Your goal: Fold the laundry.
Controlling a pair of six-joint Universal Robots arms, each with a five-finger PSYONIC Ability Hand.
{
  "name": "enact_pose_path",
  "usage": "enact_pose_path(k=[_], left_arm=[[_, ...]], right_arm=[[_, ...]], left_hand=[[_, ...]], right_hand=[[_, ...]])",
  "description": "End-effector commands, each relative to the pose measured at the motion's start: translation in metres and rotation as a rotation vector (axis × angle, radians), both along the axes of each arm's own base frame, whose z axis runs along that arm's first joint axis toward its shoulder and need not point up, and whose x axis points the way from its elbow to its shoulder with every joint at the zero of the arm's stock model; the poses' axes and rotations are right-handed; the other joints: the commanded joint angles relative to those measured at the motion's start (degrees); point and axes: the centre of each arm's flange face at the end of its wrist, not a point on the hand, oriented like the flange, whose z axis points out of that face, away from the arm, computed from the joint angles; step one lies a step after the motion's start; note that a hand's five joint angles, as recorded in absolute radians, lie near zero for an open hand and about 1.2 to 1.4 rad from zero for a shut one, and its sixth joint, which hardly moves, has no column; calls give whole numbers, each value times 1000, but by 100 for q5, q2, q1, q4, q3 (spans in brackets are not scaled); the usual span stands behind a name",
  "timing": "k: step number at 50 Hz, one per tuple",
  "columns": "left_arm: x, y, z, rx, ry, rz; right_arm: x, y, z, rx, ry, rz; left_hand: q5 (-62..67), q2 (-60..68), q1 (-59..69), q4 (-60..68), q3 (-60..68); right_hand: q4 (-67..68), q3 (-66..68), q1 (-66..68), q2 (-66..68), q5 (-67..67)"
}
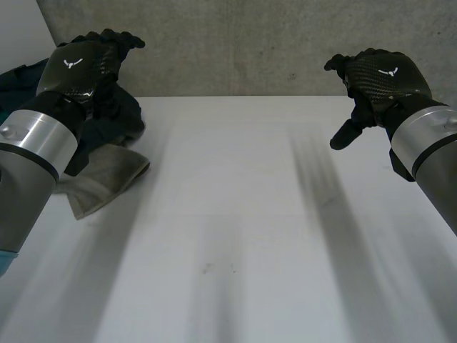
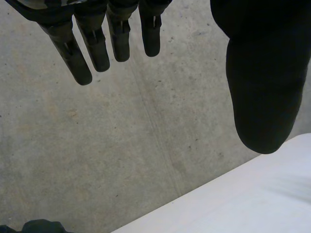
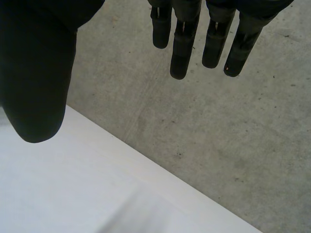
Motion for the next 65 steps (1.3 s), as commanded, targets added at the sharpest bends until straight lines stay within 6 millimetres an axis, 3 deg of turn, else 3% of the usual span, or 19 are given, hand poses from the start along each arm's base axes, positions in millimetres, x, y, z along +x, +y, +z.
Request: enact_pose_path(k=[1, 17, 21, 23, 24, 27, 32, 36, 42, 46, 47, 50, 54, 55, 58, 59, 63, 64, 65], left_arm=[[1, 0, -3, 2, -3, 1], [1, -1, -1, -7, -3, -2], [6, -11, 0, -45, -46, 35], [15, -25, -2, -72, -89, 84], [27, -44, -7, -98, -155, 144], [46, -74, -20, -120, -278, 230], [79, -136, -65, -116, -559, 365], [95, -168, -95, -111, -708, 401], [125, -213, -127, -112, -767, 465], [128, -233, -142, -121, -770, 464], [128, -236, -142, -131, -769, 461], [124, -235, -140, -141, -757, 457], [104, -220, -116, -176, -710, 434], [86, -206, -91, -224, -652, 409], [60, -184, -64, -287, -568, 362], [43, -167, -51, -317, -515, 323], [3, -122, -25, -360, -397, 208], [1, -119, -24, -359, -390, 199], [-14, -103, -21, -357, -358, 147]], right_arm=[[0, 0, -1, -4, 4, 2], [-1, -2, 0, -5, 3, -3], [-1, -2, -1, -2, 5, -1], [-1, -1, -1, -1, 5, 2], [0, -1, -2, 1, 6, 3], [0, 0, -2, 2, 6, 11], [1, 1, -2, 2, 6, 15], [3, 2, -4, 8, 9, 20], [3, 2, -7, 15, 13, 23], [3, 2, -9, 21, 16, 22], [3, 2, -10, 23, 16, 23], [3, 2, -10, 25, 17, 23], [2, 1, -10, 25, 17, 17], [2, 1, -10, 24, 17, 17], [1, 0, -9, 21, 16, 14], [1, 0, -9, 20, 15, 14], [0, 0, -8, 17, 14, 12], [0, 1, -7, 16, 13, 12], [-1, 0, -7, 14, 13, 11]], left_hand=[[-507, -521, -444, -513, -506], [-579, -593, -516, -585, -578], [-524, -538, -461, -530, -522], [-406, -421, -344, -413, -405], [-339, -354, -276, -346, -338], [-322, -336, -259, -328, -321], [-338, -353, -276, -345, -337], [-322, -336, -259, -328, -321], [-171, -185, -108, -177, -170], [2042, 2028, 2105, 2035, 2043], [4232, 4217, 4294, 4225, 4233], [6417, 6402, 6480, 6410, 6418], [6421, 6407, 6484, 6415, 6422], [6421, 6407, 6484, 6415, 6422], [6421, 6407, 6484, 6415, 6422], [6421, 6407, 6484, 6415, 6422], [6421, 6407, 6484, 6415, 6422], [6421, 6407, 6484, 6415, 6422], [6421, 6407, 6484, 6415, 6422]], right_hand=[[-546, -546, -180, -2297, -498], [-546, -546, -180, -2297, -498], [-546, -546, -180, -2297, -498], [-546, -546, -180, -2297, -498], [-546, -546, -180, -2297, -498], [-546, -546, -180, -2297, -498], [-546, -546, -180, -2297, -498], [-546, -546, -180, -2297, -498], [-546, -546, -180, -2297, -498], [-546, -546, -180, -2297, -498], [-546, -546, -180, -2297, -498], [-546, -546, -180, -2297, -498], [-546, -546, -180, -2297, -498], [-546, -546, -180, -2297, -498], [-546, -546, -180, -2297, -498], [-546, -546, -180, -2297, -498], [-546, -546, -180, -2297, -498], [-546, -546, -180, -2297, -498], [-546, -546, -180, -2297, -498]])
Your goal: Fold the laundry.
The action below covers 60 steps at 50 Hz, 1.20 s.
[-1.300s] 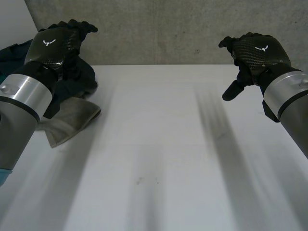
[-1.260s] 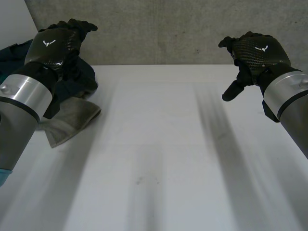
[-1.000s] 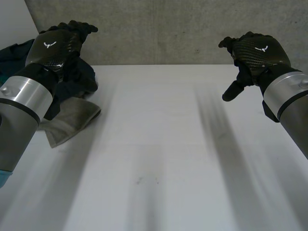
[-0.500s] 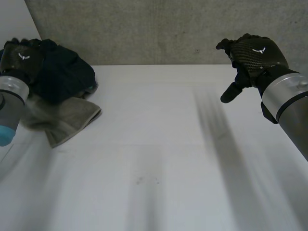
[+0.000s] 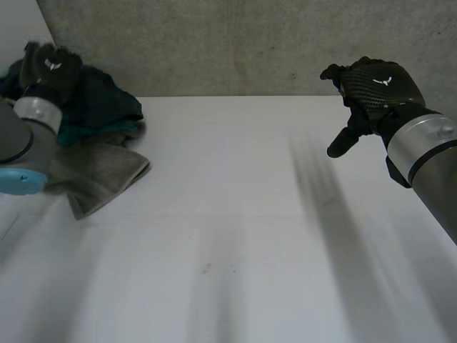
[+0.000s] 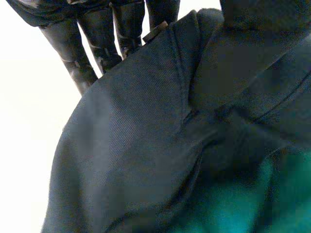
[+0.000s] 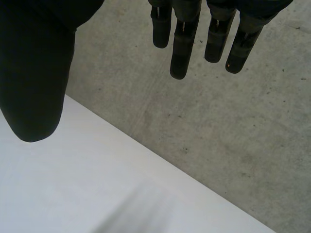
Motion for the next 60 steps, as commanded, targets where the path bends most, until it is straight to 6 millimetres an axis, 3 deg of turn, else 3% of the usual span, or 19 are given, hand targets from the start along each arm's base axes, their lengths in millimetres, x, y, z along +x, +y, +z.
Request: enact_pose_path(k=[1, 2, 3, 4, 5, 6, 7, 9, 11, 13, 15, 21, 28, 34, 37, 39, 46, 57, 60], left_arm=[[-66, 74, 31, -10, 139, -234], [-75, 82, 30, 2, 150, -265], [-102, 106, 25, 40, 179, -355], [-106, 110, 24, 48, 184, -369], [-133, 136, 16, 100, 212, -468], [-138, 141, 14, 111, 218, -486], [-157, 160, 1, 165, 238, -558], [-178, 179, -12, 224, 265, -636], [-187, 186, -21, 260, 279, -669], [-196, 191, -34, 296, 275, -691], [-201, 197, -40, 310, 269, -698], [-191, 208, -30, 347, 234, -677], [-121, 198, -9, 401, 210, -439], [-90, 186, -20, 425, 207, -324], [-86, 180, -30, 449, 192, -304], [-90, 177, -49, 494, 149, -328], [-106, 180, -85, 559, 9, -465], [-115, 170, -108, 515, -177, -466], [-116, 163, -110, 509, -178, -433]], right_arm=[[-1, 0, 2, -6, -3, -4], [-2, 0, 4, -11, -4, -7], [-2, 0, 4, -12, -5, -7], [-3, 0, 7, -19, -8, -8], [-3, 0, 7, -20, -8, -8], [-4, 2, 10, -28, -11, -8], [-4, 2, 11, -30, -12, -8], [-4, 3, 12, -35, -14, -8], [-4, 2, 12, -35, -14, -10], [-4, 2, 12, -35, -14, -10], [-4, 2, 11, -30, -14, -10], [-3, 2, 5, -16, 31, -3], [-2, 5, -20, 89, 244, 21], [-6, 20, -38, 290, 237, 32], [-7, 18, -58, 378, 128, -3], [-6, 14, -77, 425, 56, -26], [0, 6, -130, 543, -18, -56], [20, -12, -162, 534, -76, -36], [29, -14, -171, 543, -74, -20]], left_hand=[[1392, 1184, 1626, 1199, 1424], [1392, 1184, 1626, 1199, 1424], [1392, 1184, 1626, 1199, 1424], [1392, 1184, 1626, 1199, 1424], [1392, 1184, 1626, 1199, 1424], [1392, 1184, 1626, 1199, 1424], [1392, 1184, 1626, 1199, 1424], [1392, 1184, 1626, 1199, 1424], [1178, 970, 1412, 985, 1210], [-3513, -3721, -3279, -3706, -3481], [-5543, -5751, -5310, -5736, -5512], [-5301, -5509, -5067, -5493, -5269], [-5217, -5425, -4983, -5410, -5185], [-4714, -4923, -4481, -4907, -4683], [-4544, -4752, -4310, -4737, -4512], [-4527, -4735, -4293, -4720, -4495], [-4342, -4550, -4109, -4535, -4310], [-2862, -3070, -2628, -3055, -2830], [-1788, -1997, -1555, -1981, -1757]], right_hand=[[-355, -222, -130, -2297, -364], [-355, -222, -130, -2297, -364], [-355, -222, -130, -2297, -364], [-355, -222, -130, -2297, -364], [-355, -222, -130, -2297, -364], [-355, -222, -130, -2297, -364], [-355, -222, -130, -2297, -364], [-355, -222, -130, -2297, -364], [-355, -222, -130, -2297, -364], [-355, -222, -130, -2297, -364], [-355, -222, -130, -2297, -364], [-355, -222, -130, -2297, -364], [-248, -115, -23, -2190, -257], [-228, -96, -4, -2171, -238], [-111, 21, 114, -2054, -121], [89, 222, 314, -1853, 80], [394, 526, 619, -1549, 384], [360, 493, 585, -1582, 351], [327, 459, 551, -1616, 317]])
